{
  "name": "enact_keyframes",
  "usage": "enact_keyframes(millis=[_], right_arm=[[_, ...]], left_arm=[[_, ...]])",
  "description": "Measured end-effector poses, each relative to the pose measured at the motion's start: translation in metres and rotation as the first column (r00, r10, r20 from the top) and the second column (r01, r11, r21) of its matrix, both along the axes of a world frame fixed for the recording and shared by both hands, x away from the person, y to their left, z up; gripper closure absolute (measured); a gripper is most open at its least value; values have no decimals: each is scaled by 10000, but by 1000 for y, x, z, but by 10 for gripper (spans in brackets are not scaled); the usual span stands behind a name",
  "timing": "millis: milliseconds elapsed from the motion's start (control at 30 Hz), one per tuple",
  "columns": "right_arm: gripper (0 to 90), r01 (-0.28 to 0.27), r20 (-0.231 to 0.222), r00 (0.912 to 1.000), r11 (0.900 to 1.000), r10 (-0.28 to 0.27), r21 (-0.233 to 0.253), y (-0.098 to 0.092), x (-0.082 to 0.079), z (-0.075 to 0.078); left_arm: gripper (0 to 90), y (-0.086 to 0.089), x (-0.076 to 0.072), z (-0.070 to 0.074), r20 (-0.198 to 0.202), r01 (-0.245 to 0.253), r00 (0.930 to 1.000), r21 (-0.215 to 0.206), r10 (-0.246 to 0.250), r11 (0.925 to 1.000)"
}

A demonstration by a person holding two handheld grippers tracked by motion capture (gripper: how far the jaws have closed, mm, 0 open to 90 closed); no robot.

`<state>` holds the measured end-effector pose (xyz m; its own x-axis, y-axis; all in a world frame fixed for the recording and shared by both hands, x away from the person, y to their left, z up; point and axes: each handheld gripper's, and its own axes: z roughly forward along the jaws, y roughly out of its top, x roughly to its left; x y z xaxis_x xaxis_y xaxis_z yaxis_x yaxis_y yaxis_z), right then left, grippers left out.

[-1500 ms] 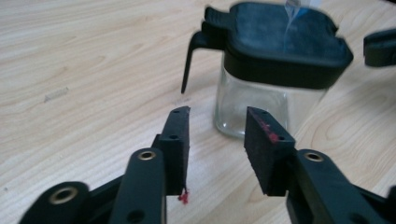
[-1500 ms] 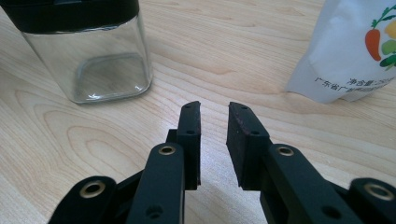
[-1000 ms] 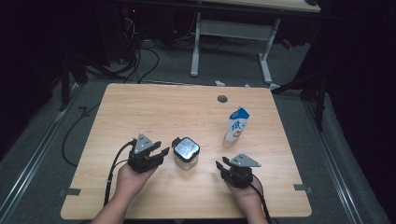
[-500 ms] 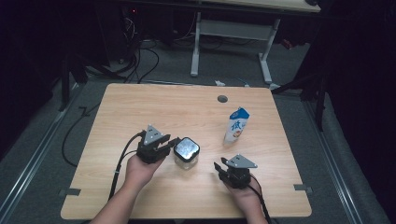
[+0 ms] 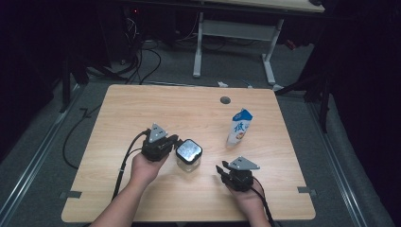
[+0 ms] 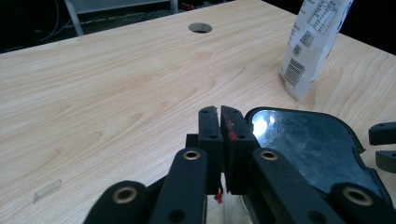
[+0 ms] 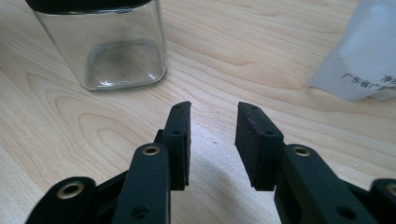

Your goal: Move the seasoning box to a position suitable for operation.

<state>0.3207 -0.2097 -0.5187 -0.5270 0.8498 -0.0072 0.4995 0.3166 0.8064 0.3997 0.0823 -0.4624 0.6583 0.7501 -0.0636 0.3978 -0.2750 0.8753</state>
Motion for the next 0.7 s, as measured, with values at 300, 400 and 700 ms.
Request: enact_keyframes(millis=[300, 400, 700], right_arm=[[689, -99, -5, 10000, 10000, 99, 4, 1, 0, -1], [689, -44, 141, 9999, 10000, 45, -87, 2, -1, 0], [689, -59, 269, 9996, 9998, 64, -188, 4, -3, -1]], left_arm=[[900, -8, -1, 3, 197, 220, 9996, 243, -225, 9995], [900, -9, -1, 2, 226, 220, 9995, 312, -227, 9993], [900, -12, -1, -1, 332, 213, 9992, 607, -233, 9979]])
